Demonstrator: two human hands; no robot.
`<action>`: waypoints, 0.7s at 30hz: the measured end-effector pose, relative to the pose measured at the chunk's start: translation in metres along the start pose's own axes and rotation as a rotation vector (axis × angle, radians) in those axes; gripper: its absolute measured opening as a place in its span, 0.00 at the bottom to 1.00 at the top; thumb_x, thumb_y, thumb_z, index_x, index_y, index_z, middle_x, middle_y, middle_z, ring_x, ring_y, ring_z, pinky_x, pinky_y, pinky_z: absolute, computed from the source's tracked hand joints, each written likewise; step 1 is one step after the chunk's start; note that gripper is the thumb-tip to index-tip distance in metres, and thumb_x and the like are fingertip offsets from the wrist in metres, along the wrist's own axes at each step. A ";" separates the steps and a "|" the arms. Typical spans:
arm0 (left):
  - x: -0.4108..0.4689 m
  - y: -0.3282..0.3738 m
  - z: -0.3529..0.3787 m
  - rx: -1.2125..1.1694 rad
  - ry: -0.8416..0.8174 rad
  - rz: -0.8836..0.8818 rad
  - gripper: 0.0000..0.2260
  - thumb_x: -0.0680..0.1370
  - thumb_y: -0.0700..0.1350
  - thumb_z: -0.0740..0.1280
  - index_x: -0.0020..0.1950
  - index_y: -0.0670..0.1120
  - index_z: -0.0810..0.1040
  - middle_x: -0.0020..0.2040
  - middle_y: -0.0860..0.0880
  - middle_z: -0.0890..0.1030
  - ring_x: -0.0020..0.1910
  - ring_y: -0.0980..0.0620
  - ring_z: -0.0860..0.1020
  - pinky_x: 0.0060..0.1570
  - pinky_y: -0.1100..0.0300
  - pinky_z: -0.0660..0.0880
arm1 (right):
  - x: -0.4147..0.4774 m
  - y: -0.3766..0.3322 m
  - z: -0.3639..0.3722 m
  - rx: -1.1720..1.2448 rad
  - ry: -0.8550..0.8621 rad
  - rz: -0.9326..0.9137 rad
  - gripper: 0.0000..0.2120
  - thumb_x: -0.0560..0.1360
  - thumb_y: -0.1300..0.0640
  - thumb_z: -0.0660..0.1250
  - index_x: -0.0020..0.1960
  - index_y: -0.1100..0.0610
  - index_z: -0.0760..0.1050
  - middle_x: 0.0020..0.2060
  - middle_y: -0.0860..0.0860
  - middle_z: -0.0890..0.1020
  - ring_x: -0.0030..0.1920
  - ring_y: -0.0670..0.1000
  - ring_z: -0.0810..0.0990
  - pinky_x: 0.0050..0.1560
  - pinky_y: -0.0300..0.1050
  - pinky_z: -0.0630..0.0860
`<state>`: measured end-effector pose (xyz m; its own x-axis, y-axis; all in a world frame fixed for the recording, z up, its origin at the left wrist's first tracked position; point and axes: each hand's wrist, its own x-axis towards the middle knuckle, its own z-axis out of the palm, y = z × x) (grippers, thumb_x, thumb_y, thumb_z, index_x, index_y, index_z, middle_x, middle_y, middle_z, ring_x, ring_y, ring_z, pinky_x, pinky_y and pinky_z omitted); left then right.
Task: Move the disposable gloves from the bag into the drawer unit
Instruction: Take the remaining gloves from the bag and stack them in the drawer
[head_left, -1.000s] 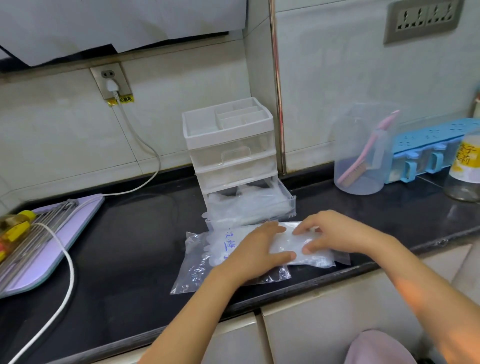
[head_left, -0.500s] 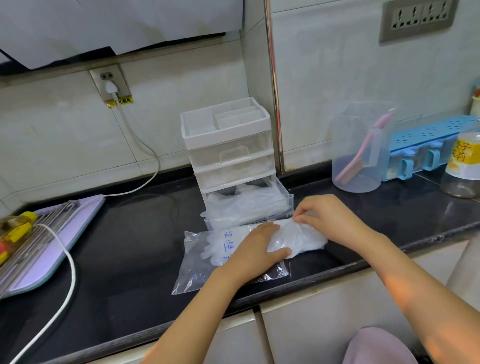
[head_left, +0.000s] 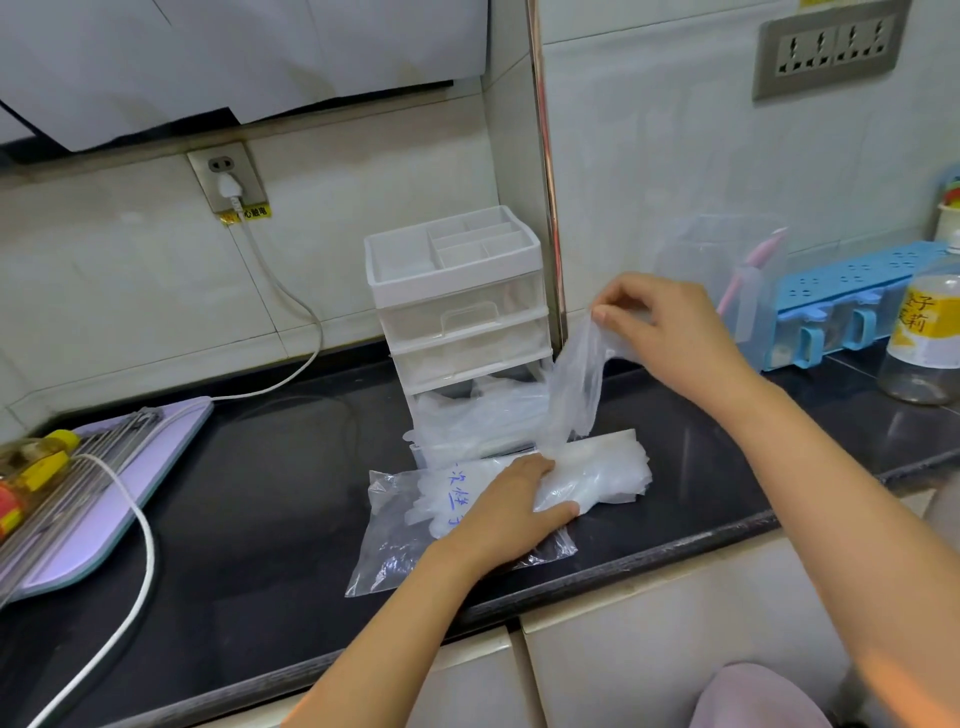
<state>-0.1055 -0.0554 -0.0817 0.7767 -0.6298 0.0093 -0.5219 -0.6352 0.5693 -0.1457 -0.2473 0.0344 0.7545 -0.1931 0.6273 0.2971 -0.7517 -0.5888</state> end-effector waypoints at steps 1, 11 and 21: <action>0.001 0.000 -0.002 -0.033 -0.015 -0.037 0.25 0.78 0.54 0.65 0.73 0.49 0.65 0.68 0.55 0.69 0.68 0.56 0.67 0.60 0.69 0.59 | 0.004 -0.005 -0.003 0.007 0.001 -0.009 0.04 0.77 0.60 0.66 0.46 0.55 0.79 0.42 0.46 0.81 0.46 0.44 0.77 0.45 0.22 0.67; -0.012 0.012 -0.066 -0.644 0.188 0.060 0.37 0.69 0.48 0.76 0.73 0.57 0.62 0.65 0.61 0.71 0.57 0.70 0.73 0.59 0.69 0.69 | 0.013 -0.030 0.001 0.187 -0.225 0.198 0.07 0.77 0.58 0.66 0.42 0.57 0.79 0.33 0.48 0.80 0.36 0.46 0.77 0.41 0.37 0.72; -0.013 0.025 -0.086 -0.839 0.478 -0.023 0.04 0.75 0.49 0.70 0.45 0.50 0.83 0.47 0.50 0.84 0.51 0.51 0.81 0.53 0.60 0.78 | -0.013 -0.004 0.038 0.725 -0.622 0.593 0.08 0.79 0.63 0.62 0.44 0.63 0.78 0.32 0.52 0.80 0.32 0.49 0.79 0.34 0.39 0.76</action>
<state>-0.0990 -0.0247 0.0032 0.9419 -0.2550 0.2188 -0.2268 -0.0020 0.9739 -0.1349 -0.2177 0.0094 0.9903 0.1024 -0.0943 -0.0882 -0.0622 -0.9942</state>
